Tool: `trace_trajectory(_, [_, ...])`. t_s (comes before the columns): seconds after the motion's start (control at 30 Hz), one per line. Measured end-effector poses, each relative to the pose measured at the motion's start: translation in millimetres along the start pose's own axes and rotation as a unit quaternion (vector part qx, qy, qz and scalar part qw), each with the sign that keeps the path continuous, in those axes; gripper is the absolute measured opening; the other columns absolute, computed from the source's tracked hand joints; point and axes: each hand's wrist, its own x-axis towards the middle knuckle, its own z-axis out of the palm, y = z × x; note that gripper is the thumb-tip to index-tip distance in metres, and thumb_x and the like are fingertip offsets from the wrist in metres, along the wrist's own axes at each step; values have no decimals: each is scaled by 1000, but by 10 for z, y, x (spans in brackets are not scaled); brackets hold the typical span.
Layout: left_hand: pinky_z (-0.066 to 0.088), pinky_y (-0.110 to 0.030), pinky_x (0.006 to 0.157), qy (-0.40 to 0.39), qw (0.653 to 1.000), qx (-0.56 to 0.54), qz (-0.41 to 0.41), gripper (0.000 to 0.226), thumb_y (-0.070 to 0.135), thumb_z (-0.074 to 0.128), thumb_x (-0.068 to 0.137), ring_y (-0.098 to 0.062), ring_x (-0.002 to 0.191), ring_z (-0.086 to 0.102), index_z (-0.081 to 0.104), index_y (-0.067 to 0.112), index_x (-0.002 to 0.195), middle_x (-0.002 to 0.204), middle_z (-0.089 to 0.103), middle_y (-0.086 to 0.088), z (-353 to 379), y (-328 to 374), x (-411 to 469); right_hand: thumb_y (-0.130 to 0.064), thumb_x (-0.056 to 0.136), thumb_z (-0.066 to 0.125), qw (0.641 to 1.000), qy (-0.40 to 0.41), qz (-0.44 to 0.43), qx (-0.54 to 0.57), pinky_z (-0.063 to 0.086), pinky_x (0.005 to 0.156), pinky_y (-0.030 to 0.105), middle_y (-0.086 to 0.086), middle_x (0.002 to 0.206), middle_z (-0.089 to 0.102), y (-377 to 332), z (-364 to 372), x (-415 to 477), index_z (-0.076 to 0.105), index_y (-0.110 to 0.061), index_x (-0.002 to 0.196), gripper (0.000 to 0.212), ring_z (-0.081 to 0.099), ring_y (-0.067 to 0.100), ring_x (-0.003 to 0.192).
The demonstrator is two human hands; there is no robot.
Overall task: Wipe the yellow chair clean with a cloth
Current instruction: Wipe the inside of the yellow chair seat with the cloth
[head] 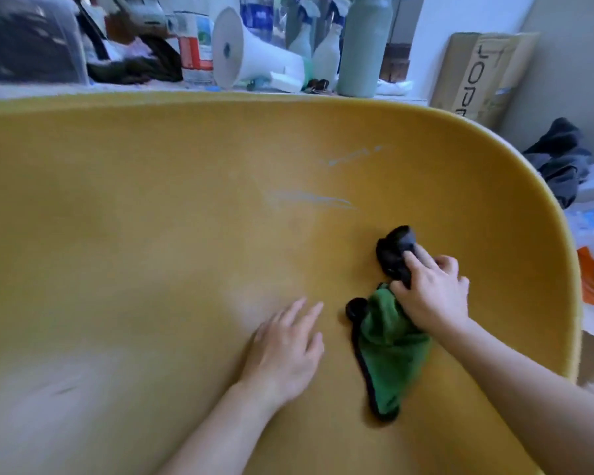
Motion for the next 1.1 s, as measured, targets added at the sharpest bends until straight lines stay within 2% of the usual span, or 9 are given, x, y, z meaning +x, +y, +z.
trace_trajectory(0.07, [14,-22,113,66,994,-86,-25,48,27,41,98,-15,141,23,33,25,145,154,25,2,-13,74,147,-39,86,48,999,-13,-17,41,37,86,42,-3,140,42,-567,276,-85,49,-22,116,34,35,33,118])
trace_trajectory(0.23, [22,-29,111,28,995,-7,-95,53,44,33,97,-19,138,28,27,27,147,157,21,4,-65,170,202,-40,93,38,907,-118,-396,81,36,81,34,-4,142,43,-1025,421,-241,48,-22,131,44,37,21,106])
trace_trajectory(0.43, [11,-35,116,-40,989,39,-133,64,52,32,96,-20,145,5,11,27,151,160,4,1,209,406,387,-42,88,52,971,-59,-232,24,35,98,32,-10,152,38,110,61,310,45,-29,140,54,48,28,117])
trace_trajectory(0.53, [30,-27,105,-1,995,-32,-96,63,42,48,92,-18,133,33,20,30,147,150,31,1,329,615,443,-37,93,58,926,-183,-264,198,29,109,29,-7,150,42,39,122,265,50,-26,140,49,43,10,135])
trace_trajectory(0.67, [42,-19,61,-14,965,-186,-184,45,23,62,86,-6,64,55,52,31,130,76,61,6,278,503,347,-23,97,55,848,-245,-197,426,47,86,13,-12,104,71,210,-24,330,70,-24,112,21,62,-6,96])
trace_trajectory(0.77, [47,-22,80,39,975,-109,-191,20,23,59,88,-12,92,64,69,31,104,95,71,8,88,344,234,-21,98,54,892,-69,-135,426,40,56,11,-14,68,62,335,-62,470,69,-21,85,19,56,4,65])
trace_trajectory(0.87, [48,-27,81,64,969,21,-237,16,25,58,82,-20,94,63,61,39,76,97,70,7,-334,223,119,-25,98,53,854,24,-21,520,42,59,24,-9,67,61,436,-258,562,67,-15,82,24,56,12,68])
trace_trajectory(0.97, [45,-26,91,-106,944,210,-232,17,29,55,80,-15,109,57,60,44,89,116,64,11,-628,170,35,-18,95,60,802,-90,-103,581,54,79,31,2,90,75,461,-535,491,74,-15,96,14,68,14,84])
trace_trajectory(1.1, [27,-27,111,70,996,-53,-14,73,8,66,77,-5,134,32,38,36,138,148,35,11,-556,507,345,7,88,60,740,-290,-276,541,56,72,21,5,88,76,266,-914,266,73,-4,102,22,69,10,80])
